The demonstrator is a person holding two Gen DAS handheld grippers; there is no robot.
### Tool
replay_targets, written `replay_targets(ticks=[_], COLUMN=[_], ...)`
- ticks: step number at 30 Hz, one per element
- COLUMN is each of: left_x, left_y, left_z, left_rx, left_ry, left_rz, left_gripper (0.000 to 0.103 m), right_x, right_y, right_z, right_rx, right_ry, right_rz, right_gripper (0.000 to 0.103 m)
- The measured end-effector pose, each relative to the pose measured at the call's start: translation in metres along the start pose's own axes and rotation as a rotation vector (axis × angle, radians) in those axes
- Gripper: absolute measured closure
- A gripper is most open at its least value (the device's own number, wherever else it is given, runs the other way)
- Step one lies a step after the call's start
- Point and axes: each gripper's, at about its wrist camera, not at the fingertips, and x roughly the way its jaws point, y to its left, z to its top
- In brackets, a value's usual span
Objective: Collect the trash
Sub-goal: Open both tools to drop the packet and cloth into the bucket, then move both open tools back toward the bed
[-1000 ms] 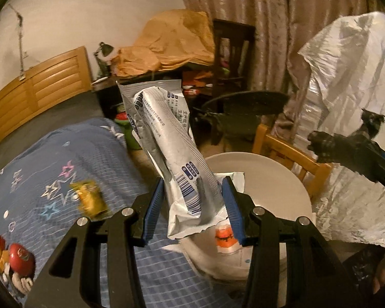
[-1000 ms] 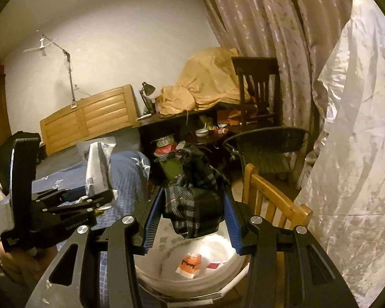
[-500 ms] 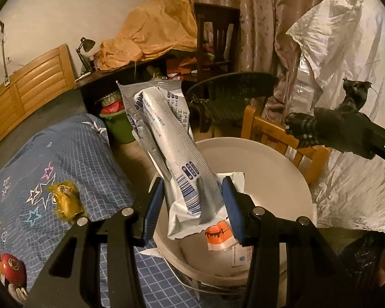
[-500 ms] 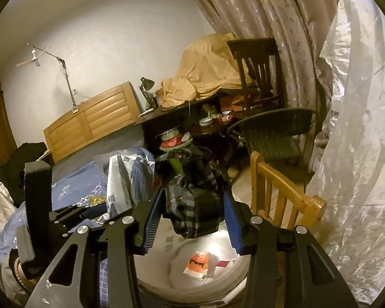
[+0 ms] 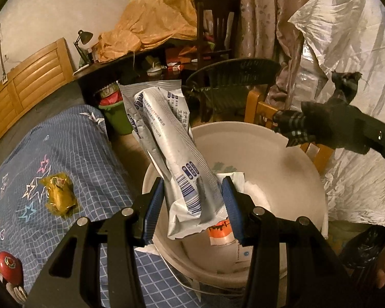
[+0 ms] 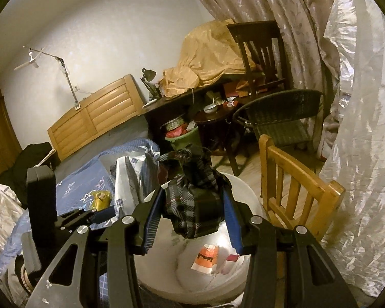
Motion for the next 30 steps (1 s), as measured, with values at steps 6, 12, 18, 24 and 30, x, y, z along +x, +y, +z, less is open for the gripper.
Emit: replay_targets(ticks=[6, 12, 18, 24, 30], left_x=[0.007, 0.008, 0.005, 0.0, -0.025], left_y=[0.002, 0.005, 0.006, 0.008, 0.023], left_z=[0.0, -0.002, -0.002, -0.001, -0.007], left_rx=[-0.001, -0.007, -0.014, -0.022, -0.084], left_ry=[0.016, 0.016, 0.009, -0.007, -0.08], left_rz=[0.02, 0.029, 0.035, 0.047, 0.114], left_gripper=[0.049, 0.038, 0.038, 0.038, 0.032], right_x=[0.02, 0.022, 0.019, 0.007, -0.027], right_y=[0.003, 0.0, -0.006, -0.001, 0.017], right_z=[0.003, 0.0, -0.003, -0.007, -0.017], right_rx=[0.0, 0.009, 0.019, 0.021, -0.013], right_ry=[0.016, 0.004, -0.001, -0.04, -0.2], right_rz=[-0.026, -0.036, -0.047, -0.064, -0.135], right_gripper=[0.041, 0.041, 0.041, 0.041, 0.041])
